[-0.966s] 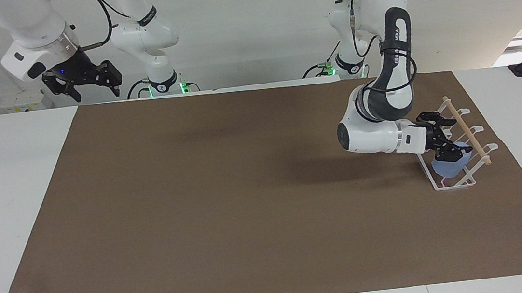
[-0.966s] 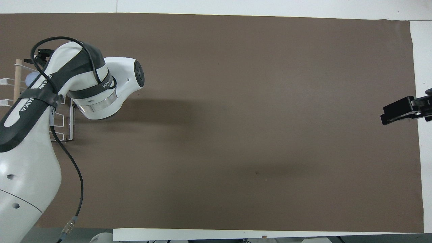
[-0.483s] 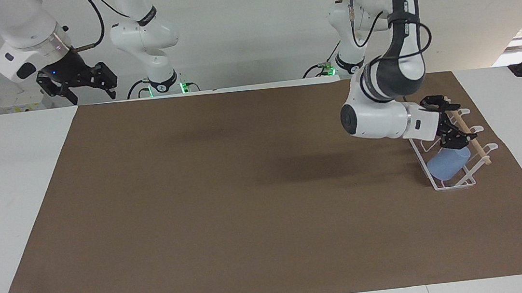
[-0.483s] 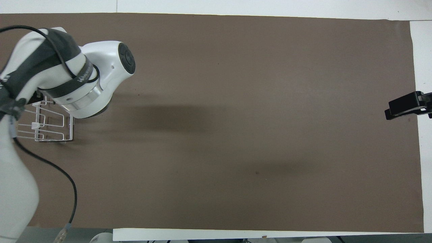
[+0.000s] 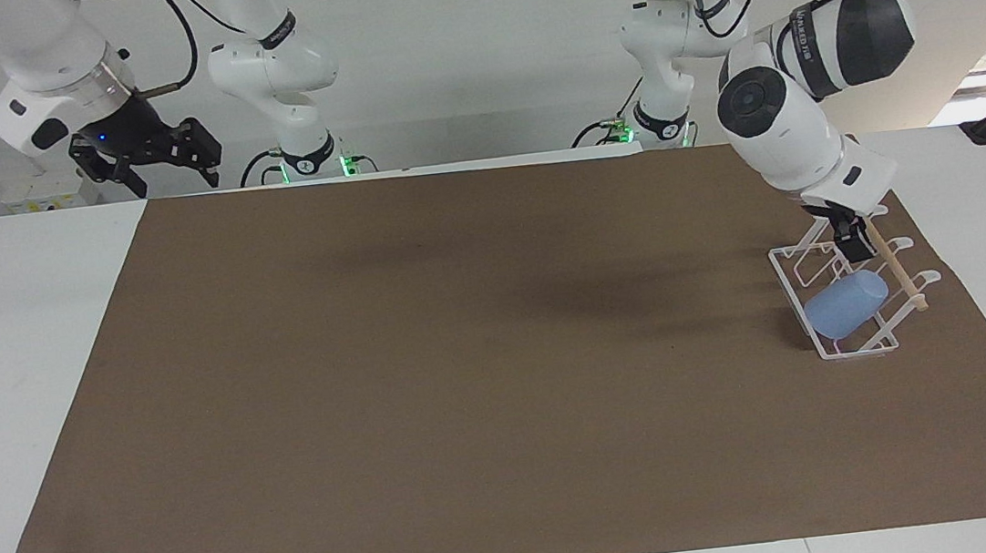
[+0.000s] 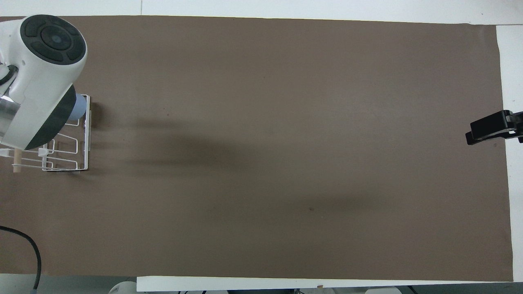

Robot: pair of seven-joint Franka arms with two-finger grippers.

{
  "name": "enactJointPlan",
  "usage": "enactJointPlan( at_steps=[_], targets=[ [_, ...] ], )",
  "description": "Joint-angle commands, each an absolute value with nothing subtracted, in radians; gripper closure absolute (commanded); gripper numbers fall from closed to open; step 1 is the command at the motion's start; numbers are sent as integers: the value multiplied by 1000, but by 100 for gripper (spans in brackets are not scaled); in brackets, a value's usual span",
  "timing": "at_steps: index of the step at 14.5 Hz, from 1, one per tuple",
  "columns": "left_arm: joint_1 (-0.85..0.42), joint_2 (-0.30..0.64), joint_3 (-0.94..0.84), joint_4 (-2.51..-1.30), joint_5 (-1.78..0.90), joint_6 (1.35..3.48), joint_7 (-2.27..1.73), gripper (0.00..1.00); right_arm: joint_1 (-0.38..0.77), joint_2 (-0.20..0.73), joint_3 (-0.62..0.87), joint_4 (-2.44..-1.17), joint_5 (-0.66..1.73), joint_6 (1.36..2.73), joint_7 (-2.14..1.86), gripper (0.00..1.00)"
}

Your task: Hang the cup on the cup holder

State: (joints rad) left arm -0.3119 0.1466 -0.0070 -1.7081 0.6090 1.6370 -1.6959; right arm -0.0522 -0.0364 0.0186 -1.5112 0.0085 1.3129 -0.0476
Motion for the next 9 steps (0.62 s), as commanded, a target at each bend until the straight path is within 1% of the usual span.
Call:
enactJointPlan(
  at_steps=[1, 3, 4, 5, 7, 9],
  targets=[
    [-311, 140, -17, -1721, 436, 1652, -1619, 0, -66, -58, 28, -1540, 25, 1333, -32, 0],
    [-299, 123, -12, -1717, 268, 1654, -1409, 0, -66, -58, 28, -1540, 25, 1331, -32, 0],
    [-287, 91, -6, -1720, 209, 1649, -1268, 0, -64, -58, 28, -1540, 23, 1331, -32, 0],
    [-237, 60, -6, -1721, 166, 1640, -1112, 0, -64, -58, 28, -1540, 25, 1331, -32, 0],
    [-193, 6, -6, -1724, 124, 1612, -879, 0, -64, -58, 28, -1540, 25, 1331, -34, 0],
    [-149, -14, -5, -1704, 123, 1566, -648, 0, -64, -58, 28, -1540, 25, 1331, -34, 0]
  ],
)
